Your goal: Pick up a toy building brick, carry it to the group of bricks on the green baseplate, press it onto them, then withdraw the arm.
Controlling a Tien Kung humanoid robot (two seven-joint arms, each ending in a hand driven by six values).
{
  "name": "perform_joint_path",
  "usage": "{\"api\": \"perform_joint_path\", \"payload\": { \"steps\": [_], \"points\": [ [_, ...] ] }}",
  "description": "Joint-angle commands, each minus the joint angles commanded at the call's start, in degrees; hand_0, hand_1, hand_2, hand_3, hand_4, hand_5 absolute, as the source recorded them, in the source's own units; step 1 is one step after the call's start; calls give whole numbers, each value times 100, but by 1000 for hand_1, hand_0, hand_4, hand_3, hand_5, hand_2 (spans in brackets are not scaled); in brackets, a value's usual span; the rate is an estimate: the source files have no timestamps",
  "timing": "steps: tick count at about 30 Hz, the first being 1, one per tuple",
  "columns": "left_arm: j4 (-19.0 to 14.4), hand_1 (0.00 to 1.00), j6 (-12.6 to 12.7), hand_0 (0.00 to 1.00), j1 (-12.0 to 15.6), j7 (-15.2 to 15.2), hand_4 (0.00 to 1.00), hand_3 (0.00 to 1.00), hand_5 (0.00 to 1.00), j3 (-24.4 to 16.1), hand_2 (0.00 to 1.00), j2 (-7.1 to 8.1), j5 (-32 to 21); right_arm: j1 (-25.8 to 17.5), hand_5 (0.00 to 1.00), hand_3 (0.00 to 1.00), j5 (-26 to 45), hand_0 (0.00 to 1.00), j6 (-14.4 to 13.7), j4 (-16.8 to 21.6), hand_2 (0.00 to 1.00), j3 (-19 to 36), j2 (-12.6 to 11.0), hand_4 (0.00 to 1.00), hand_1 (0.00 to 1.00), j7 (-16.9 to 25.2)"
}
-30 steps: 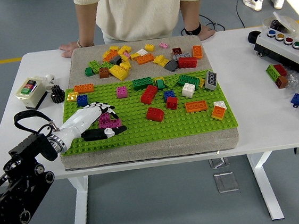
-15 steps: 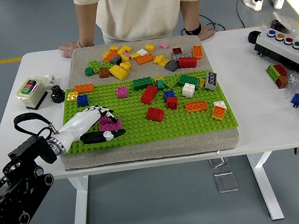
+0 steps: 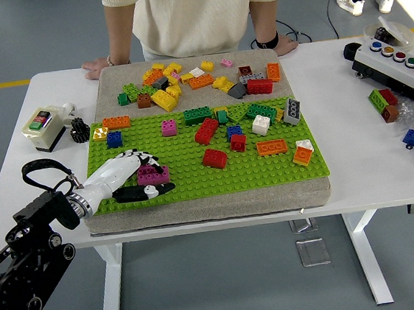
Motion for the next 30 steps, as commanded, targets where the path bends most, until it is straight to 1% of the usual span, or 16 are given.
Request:
{"api": "perform_joint_path", "payload": {
  "steps": [6,10,14,20,21,23,24,27,29,30],
  "points": [
    [48,945,2,998,-5,1,998,645,998,9,870,-1,10,1,484,661,4,752,-5,0,725,-4,0,914,674,-3],
    [6,945,-3,998,-15,-10,998,645,998,-6,870,4,-47,0,484,661,11,752,-6,0,725,-12,1,914,674,-3],
    [-128,943,2,998,-9,-29,998,645,998,-90,867,22,-193,-1,484,661,10,752,-10,0,725,-16,3,914,674,0],
    [-417,938,12,998,-36,-35,998,646,998,-228,857,57,-445,-4,485,660,13,752,-19,0,725,-38,11,914,674,4],
    [-433,938,15,998,-41,-35,998,646,998,-234,857,58,-464,-4,485,660,13,752,-19,0,725,-39,11,914,674,4],
    [-420,938,102,998,-112,-38,998,646,998,-251,857,40,-590,3,485,660,14,752,-19,0,725,-56,13,914,674,2],
    [-403,876,125,998,-138,-40,998,694,846,-254,815,33,-622,5,485,661,15,751,-18,0,725,-61,13,915,674,1],
    [-230,876,200,998,-320,-62,998,694,846,-245,815,-12,-729,21,485,661,22,751,-19,0,725,-93,13,915,674,-4],
    [-212,876,204,998,-338,-64,998,694,846,-244,815,-16,-737,23,485,661,22,751,-19,0,725,-96,13,915,674,-5],
    [-80,807,200,880,-461,-80,998,788,580,-211,782,-44,-761,33,485,661,24,752,-22,0,725,-110,10,915,674,-13]
  ]
}}
